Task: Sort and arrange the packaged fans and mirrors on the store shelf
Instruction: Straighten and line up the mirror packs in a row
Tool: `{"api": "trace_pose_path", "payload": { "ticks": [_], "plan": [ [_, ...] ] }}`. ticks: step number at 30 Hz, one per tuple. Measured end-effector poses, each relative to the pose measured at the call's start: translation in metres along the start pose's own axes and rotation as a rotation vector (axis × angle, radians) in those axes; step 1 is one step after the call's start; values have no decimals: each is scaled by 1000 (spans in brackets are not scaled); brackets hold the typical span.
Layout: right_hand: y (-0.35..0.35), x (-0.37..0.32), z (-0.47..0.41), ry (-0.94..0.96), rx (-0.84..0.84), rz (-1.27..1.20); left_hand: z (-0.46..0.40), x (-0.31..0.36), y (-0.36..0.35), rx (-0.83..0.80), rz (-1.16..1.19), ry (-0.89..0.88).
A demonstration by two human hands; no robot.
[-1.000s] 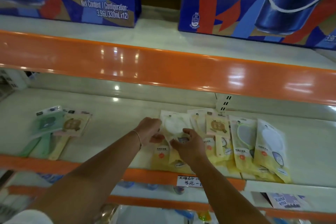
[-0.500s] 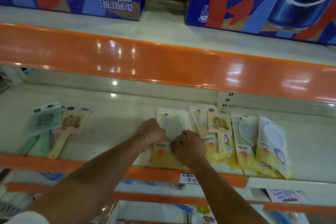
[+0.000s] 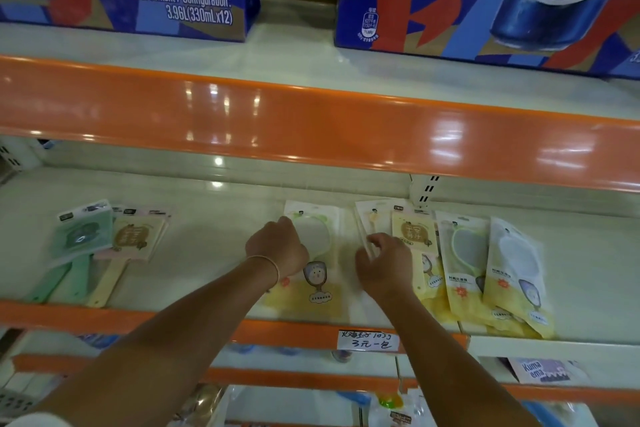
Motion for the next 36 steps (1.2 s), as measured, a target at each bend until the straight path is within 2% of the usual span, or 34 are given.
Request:
{"api": "trace_pose_path", "payload": {
  "ticks": [3,7,12,15,20,24,28,32,36],
  "plan": [
    [19,21,-11,-84,87,132,-2,18,-1,-2,25,-64],
    [33,50,-21,-166,37,216,-3,44,-4,-6,77,-146],
    [45,57,-25,-261,-90,80,-2,68,-19,-97,167,-262],
    [50,61,-28,-341,-111,18,-1,80,-26,-164,258,-304],
    [59,65,-30,-472,-121,-158,1,99,-33,-182,307,-331],
    [62,64,-29,-396,-104,-241,4,107,-36,-189,333,-318],
    [58,52,-28,-223,-77,-169,6,103,-31,-131,443,-256],
    [45,28,-20,-111,-98,-156,9,81,-16,-138,658,-93],
    [29,-4,-10,-38,-107,-130,6,46,3,-38,636,-67]
  ]
}}
Point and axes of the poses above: each hand's wrist, its own z-axis away from the middle knuckle, its own y-axis out of the back of the hand, x = y × z, the point moved 1 cm from there along -z, towards the middle knuckle
